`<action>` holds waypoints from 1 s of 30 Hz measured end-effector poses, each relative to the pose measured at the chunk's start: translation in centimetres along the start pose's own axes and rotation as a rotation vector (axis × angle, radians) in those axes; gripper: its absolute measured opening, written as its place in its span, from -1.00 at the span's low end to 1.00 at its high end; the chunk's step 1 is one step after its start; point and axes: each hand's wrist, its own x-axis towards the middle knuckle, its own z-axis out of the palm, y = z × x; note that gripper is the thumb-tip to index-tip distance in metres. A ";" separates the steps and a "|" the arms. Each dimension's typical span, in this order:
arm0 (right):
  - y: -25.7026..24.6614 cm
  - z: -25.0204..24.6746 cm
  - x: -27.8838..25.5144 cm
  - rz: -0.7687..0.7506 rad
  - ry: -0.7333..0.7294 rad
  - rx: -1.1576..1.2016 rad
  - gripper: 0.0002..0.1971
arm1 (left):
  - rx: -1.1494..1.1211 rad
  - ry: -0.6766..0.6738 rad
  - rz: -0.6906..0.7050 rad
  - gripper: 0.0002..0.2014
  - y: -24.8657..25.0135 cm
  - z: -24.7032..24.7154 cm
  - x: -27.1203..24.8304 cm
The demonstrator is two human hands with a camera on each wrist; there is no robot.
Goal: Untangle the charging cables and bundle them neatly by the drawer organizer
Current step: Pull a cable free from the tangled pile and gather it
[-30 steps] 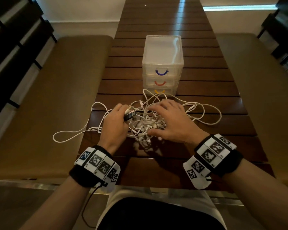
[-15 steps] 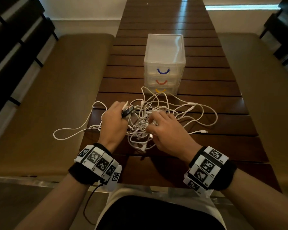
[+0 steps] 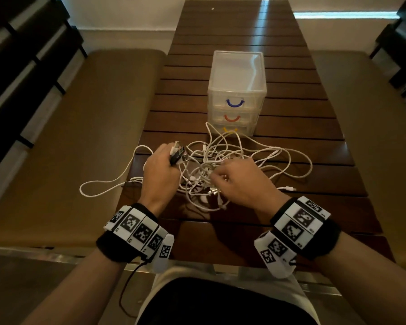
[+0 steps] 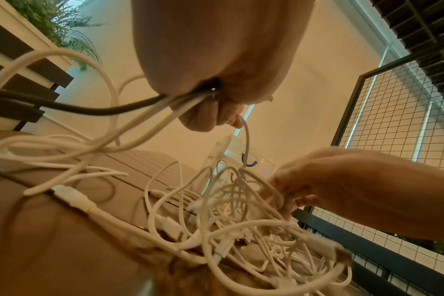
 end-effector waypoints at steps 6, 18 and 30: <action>-0.3 1.4 0.7 0.034 0.076 -0.003 -0.68 | -0.044 -0.063 0.012 -0.81 0.5 -0.1 -0.3; 0.0 0.4 1.7 0.063 0.347 0.335 -0.81 | 0.043 -0.128 0.120 -0.44 -0.8 -1.0 0.3; -4.5 1.4 4.4 -0.117 0.228 0.110 -0.59 | 0.379 -0.187 0.017 -0.86 -3.8 -4.5 1.5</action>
